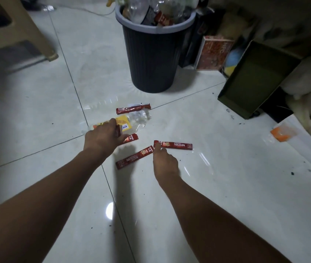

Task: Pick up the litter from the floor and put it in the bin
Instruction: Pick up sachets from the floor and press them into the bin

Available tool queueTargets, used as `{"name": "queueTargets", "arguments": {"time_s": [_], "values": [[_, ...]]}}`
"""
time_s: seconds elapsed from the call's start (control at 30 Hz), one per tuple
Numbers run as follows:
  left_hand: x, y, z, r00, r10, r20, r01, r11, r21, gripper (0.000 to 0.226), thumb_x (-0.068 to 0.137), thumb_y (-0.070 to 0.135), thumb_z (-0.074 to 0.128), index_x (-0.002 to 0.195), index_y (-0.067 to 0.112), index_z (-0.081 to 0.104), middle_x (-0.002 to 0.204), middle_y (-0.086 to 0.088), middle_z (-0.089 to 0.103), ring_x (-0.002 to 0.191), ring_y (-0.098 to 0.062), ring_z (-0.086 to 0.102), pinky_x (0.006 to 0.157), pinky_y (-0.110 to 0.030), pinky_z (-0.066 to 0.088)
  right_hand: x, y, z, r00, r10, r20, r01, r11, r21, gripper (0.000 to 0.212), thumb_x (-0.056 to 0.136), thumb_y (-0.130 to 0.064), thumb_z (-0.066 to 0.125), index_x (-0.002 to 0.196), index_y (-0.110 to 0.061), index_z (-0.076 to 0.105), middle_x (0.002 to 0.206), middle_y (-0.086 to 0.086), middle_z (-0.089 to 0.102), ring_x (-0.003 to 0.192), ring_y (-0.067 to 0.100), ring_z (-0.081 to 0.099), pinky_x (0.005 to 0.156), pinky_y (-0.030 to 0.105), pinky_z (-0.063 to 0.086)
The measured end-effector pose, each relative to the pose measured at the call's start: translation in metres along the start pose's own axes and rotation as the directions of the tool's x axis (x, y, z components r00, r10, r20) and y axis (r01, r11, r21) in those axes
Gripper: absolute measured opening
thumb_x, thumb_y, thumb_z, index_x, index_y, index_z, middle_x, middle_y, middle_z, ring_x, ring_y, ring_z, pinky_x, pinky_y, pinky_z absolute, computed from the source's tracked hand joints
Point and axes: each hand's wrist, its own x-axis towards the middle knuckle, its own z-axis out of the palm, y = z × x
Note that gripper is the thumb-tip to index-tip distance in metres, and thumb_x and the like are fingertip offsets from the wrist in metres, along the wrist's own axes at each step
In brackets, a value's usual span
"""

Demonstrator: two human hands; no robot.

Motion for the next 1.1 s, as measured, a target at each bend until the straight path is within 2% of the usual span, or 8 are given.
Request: {"name": "queueTargets", "arguments": {"time_s": [0.1,0.2,0.4,0.5,0.77,0.9,1.0,1.1], "values": [[0.001,0.008,-0.013,0.999,-0.008,0.052,0.009,1.000,-0.020,0.055,0.079,0.065,0.057,0.101,0.017,0.041,0.104,-0.007,0.062,0.098,-0.030,0.060,0.070,-0.034,0.037,0.008,0.006,-0.031,1.000,0.006,-0.018,-0.006,1.000,-0.006,0.038,0.092,0.003,0.045,0.129,-0.007,0.040,0.114,0.011,0.064,0.104,0.030,0.064,0.079,0.036,0.050],[0.008,0.018,-0.032,0.998,0.019,0.059,-0.017,0.999,-0.032,0.055,0.079,0.057,0.064,0.108,0.016,0.041,0.106,-0.004,0.059,0.098,-0.029,0.057,0.070,-0.034,0.038,0.018,0.010,-0.065,0.997,-0.022,-0.071,0.021,1.000,-0.013,0.020,0.099,-0.012,0.047,0.117,-0.005,0.051,0.112,0.011,0.065,0.103,0.031,0.064,0.072,0.033,0.045],[0.037,0.051,-0.093,0.998,0.037,-0.053,-0.038,0.999,-0.021,0.022,0.089,0.033,0.053,0.093,0.017,0.037,0.101,-0.006,0.058,0.084,-0.024,0.047,0.067,-0.032,0.035,0.048,0.016,-0.167,0.976,-0.012,-0.218,0.017,1.000,0.022,0.019,0.097,-0.015,0.044,0.111,-0.008,0.054,0.106,0.013,0.066,0.097,0.037,0.065,0.073,0.040,0.053],[0.053,0.065,-0.127,0.993,0.056,-0.107,-0.053,0.998,0.035,0.012,0.093,0.028,0.044,0.093,0.016,0.041,0.104,-0.008,0.060,0.091,-0.028,0.052,0.069,-0.032,0.034,0.061,0.015,-0.222,0.954,-0.031,-0.299,0.048,0.998,0.051,0.019,0.093,-0.019,0.046,0.109,-0.010,0.054,0.106,0.013,0.066,0.098,0.036,0.063,0.076,0.041,0.055],[0.117,0.082,-0.213,0.987,0.138,-0.083,-0.112,0.958,0.263,0.035,0.098,0.026,0.038,0.119,0.010,0.061,0.117,-0.009,0.050,0.114,-0.026,0.044,0.090,-0.037,0.040,0.106,0.005,-0.356,0.921,-0.059,-0.385,0.076,0.997,0.030,0.032,0.094,-0.028,0.050,0.121,-0.012,0.051,0.115,0.012,0.064,0.106,0.032,0.062,0.075,0.034,0.042],[0.132,0.098,-0.249,0.990,0.140,0.010,-0.137,0.954,0.267,0.038,0.097,0.013,0.034,0.133,0.014,0.046,0.127,-0.009,0.054,0.119,-0.027,0.048,0.097,-0.036,0.036,0.112,0.010,-0.399,0.933,-0.056,-0.355,0.078,0.996,0.048,0.037,0.093,-0.029,0.049,0.126,-0.012,0.050,0.121,0.012,0.062,0.110,0.032,0.060,0.082,0.034,0.044],[0.133,0.120,-0.278,0.992,0.123,-0.029,-0.112,0.965,0.238,0.050,0.095,0.006,0.033,0.143,0.013,0.022,0.124,-0.013,0.058,0.110,-0.032,0.054,0.090,-0.034,0.039,0.114,0.021,-0.429,0.933,-0.070,-0.353,0.092,0.995,0.047,0.038,0.092,-0.031,0.050,0.126,-0.013,0.052,0.123,0.011,0.060,0.114,0.030,0.057,0.087,0.034,0.045],[0.142,0.140,-0.304,0.994,0.094,-0.064,-0.078,0.973,0.216,0.050,0.096,0.011,0.039,0.143,0.012,0.021,0.126,-0.013,0.057,0.111,-0.032,0.056,0.089,-0.034,0.041,0.118,0.030,-0.457,0.931,-0.088,-0.354,0.107,0.994,0.034,0.046,0.091,-0.035,0.050,0.133,-0.018,0.047,0.125,0.008,0.061,0.114,0.028,0.058,0.089,0.034,0.045]]}}
